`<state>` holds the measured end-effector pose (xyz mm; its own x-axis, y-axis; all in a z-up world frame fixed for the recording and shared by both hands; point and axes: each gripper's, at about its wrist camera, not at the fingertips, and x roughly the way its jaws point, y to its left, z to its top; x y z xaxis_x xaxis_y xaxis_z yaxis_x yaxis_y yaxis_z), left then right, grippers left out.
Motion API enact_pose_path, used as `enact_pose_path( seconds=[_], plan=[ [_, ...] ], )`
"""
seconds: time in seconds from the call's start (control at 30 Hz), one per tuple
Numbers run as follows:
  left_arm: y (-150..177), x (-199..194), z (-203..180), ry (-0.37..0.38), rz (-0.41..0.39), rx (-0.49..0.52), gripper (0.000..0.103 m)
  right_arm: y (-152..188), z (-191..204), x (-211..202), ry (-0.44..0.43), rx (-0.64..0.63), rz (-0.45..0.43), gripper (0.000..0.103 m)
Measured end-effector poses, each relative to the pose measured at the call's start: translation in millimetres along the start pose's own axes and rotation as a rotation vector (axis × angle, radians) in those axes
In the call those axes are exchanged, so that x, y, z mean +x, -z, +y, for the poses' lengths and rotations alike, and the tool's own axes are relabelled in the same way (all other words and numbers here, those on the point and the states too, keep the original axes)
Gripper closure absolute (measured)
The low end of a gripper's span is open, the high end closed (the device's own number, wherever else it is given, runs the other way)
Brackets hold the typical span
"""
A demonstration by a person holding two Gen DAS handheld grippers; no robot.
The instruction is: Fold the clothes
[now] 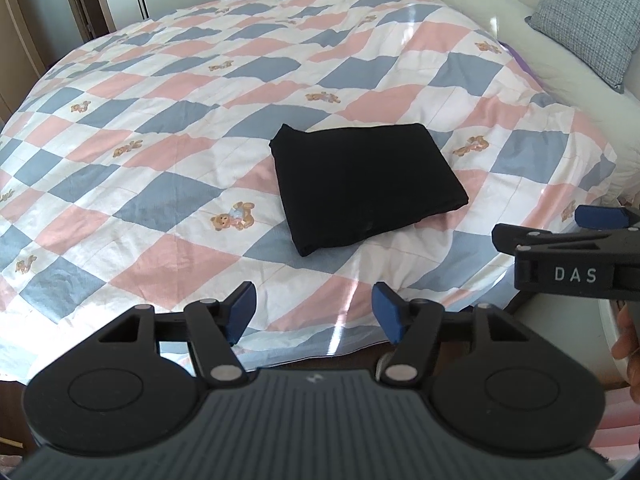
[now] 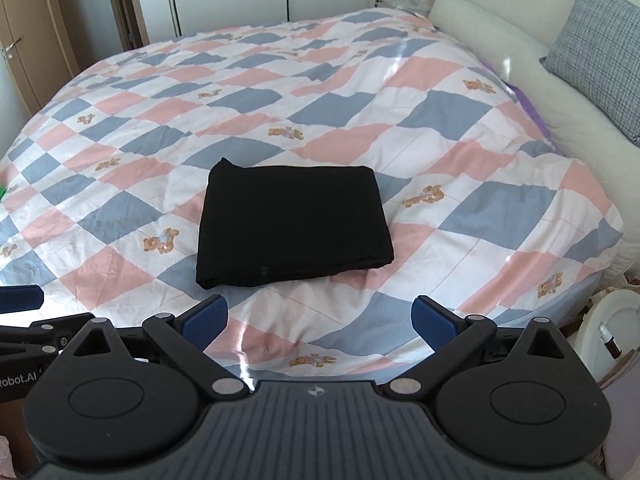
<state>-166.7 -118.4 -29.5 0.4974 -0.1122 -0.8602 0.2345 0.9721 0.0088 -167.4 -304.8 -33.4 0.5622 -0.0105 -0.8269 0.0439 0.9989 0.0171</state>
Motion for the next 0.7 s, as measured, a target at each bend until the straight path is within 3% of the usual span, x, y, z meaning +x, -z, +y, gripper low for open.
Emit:
enact_pose_path(
  seconds=[0.33, 0.7],
  plan=[
    [-23, 31, -3, 0.008, 0.041, -0.007, 0.041, -23, -10, 31, 0.010, -0.021, 0.031, 0.002],
    [-66, 88, 2, -0.015, 0.131, -0.074, 0.041, -72, -24, 90, -0.001, -0.088, 0.119, 0.002]
  ],
)
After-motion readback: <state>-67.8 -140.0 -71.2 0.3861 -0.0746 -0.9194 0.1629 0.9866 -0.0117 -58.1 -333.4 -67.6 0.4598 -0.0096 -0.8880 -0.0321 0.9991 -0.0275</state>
